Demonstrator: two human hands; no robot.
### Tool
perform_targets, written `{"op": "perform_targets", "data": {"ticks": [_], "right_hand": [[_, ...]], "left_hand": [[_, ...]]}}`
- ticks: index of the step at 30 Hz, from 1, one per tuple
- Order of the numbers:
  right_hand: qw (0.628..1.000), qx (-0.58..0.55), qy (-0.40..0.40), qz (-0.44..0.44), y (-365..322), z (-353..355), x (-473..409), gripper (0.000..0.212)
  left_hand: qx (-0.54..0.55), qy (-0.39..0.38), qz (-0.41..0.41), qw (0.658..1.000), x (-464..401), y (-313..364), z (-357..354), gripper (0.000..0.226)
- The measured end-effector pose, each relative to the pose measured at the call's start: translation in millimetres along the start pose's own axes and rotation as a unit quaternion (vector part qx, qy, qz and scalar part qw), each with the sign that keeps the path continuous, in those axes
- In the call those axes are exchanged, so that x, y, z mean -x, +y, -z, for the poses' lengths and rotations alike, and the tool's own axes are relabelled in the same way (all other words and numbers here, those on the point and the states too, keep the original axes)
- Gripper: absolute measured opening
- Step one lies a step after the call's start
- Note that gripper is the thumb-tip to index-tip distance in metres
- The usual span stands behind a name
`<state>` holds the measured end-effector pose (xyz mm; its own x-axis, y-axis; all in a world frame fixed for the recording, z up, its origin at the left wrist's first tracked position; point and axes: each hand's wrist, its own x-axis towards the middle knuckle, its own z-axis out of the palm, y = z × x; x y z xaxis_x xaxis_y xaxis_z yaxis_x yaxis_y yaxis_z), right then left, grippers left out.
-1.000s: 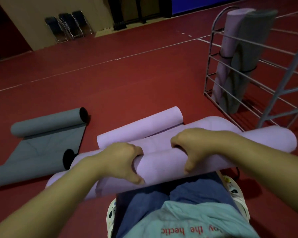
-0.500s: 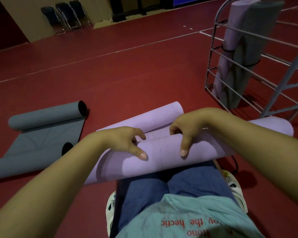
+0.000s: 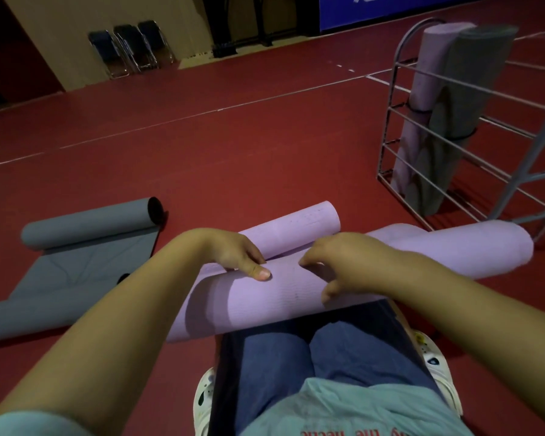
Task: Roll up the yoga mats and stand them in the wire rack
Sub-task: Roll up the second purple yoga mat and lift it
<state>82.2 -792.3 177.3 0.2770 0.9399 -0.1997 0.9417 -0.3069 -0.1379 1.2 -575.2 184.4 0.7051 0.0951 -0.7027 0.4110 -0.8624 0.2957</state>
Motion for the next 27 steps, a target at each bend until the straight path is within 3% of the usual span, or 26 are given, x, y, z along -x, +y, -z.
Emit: {"op": "perform_targets", "data": {"ticks": [4,9,13,16,21,27], "right_hand": [[0.999,-0.035,0.016,-0.033,7,-7,-5,0.069],[0.995,-0.095,-0.005,-0.035,20,2,-15,0.066],[0.991,-0.122,-0.040,-0.031,29,11,-25,0.061],[0.989,-0.129,-0.065,-0.029,30,20,-31,0.057],[0.985,-0.155,-0.062,-0.033,32,25,-31,0.052],[0.995,-0.072,0.061,-0.024,16,15,-14,0.032]], "left_hand": [[-0.022,0.013,0.010,1.000,-1,3,3,0.053],[-0.061,0.225,-0.084,0.969,27,12,-15,0.046],[-0.141,0.293,-0.126,0.937,44,16,-45,0.055],[-0.154,0.337,-0.097,0.924,35,12,-55,0.055],[-0.125,0.308,-0.077,0.940,26,10,-39,0.052],[-0.068,0.244,-0.081,0.964,17,10,-15,0.043]]}}
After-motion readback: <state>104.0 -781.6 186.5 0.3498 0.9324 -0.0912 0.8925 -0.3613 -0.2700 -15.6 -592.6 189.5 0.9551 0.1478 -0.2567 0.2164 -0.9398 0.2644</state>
